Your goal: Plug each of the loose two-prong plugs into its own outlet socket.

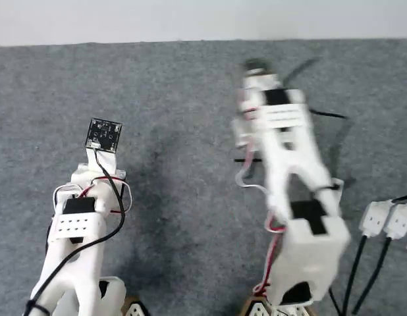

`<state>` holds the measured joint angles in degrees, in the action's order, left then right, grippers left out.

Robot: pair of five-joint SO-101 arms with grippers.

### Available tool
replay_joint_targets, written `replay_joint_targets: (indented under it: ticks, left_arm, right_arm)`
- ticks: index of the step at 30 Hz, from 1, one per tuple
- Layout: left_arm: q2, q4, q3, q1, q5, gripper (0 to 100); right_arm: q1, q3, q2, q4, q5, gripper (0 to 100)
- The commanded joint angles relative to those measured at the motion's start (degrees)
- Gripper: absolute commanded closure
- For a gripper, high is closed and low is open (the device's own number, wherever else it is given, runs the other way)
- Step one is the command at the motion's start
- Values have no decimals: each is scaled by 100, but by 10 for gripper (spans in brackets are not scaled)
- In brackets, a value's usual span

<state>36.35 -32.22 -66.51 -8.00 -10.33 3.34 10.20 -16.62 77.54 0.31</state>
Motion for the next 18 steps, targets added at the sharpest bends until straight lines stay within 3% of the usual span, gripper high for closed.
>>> replay_joint_targets:
  ticks: [1,6,9,14,18]
  left_arm:
    - [589,334,-251,-9,62,974]
    - [1741,677,-1068,0,62,974]
    - [2505,730,-1499,0,62,974]
    - [3868,598,-2167,44,79,974]
    - [5327,-413,-2431,35,62,974]
  right_arm:
    - [-1033,-316,813,75,378,991]
    - [-2554,-1073,919,-13,791,991]
    - [-3275,-1705,822,-567,1046,991]
    - [-3811,-2699,822,-1103,1662,991]
    - [-4084,-2936,1059,-998,2057,954]
